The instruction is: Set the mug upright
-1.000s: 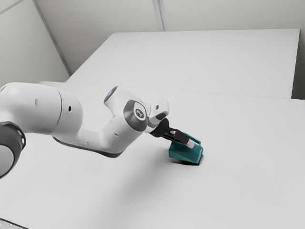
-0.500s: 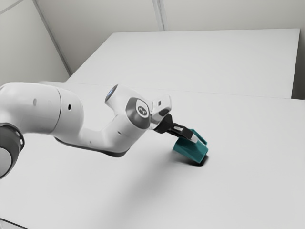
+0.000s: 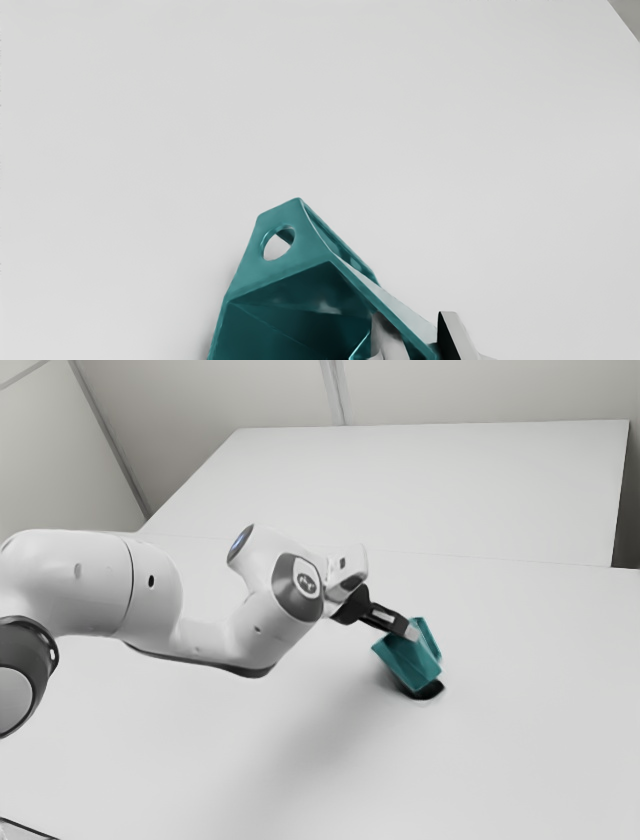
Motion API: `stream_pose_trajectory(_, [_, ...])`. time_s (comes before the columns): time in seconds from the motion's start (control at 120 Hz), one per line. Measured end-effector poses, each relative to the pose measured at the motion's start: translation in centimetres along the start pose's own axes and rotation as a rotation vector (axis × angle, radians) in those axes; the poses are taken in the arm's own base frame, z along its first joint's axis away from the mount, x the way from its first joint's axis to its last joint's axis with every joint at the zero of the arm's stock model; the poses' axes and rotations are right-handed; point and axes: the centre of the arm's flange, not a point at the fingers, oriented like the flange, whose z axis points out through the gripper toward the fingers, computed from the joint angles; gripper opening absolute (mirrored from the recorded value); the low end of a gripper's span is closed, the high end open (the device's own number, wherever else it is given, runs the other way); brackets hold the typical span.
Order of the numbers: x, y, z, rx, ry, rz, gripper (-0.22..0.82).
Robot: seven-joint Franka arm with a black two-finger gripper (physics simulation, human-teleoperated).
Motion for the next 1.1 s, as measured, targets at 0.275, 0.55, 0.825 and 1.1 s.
stream_pose_trajectory(0.275, [0.7, 0.0, -0.4, 0.017, 0.015, 0.02, -0.17])
stream_pose_trajectory(0.55, [0.5, 0.7, -3.1, 0.031, 0.021, 0.06, -0.18])
stream_pose_trajectory(0.825, [1.2, -5.5, -10.9, 0.181, -0.198, 0.268, -0.18])
stream_pose_trajectory(1.1, [-1.5, -12.8, -15.7, 0.415, -0.472, 0.27, -0.18])
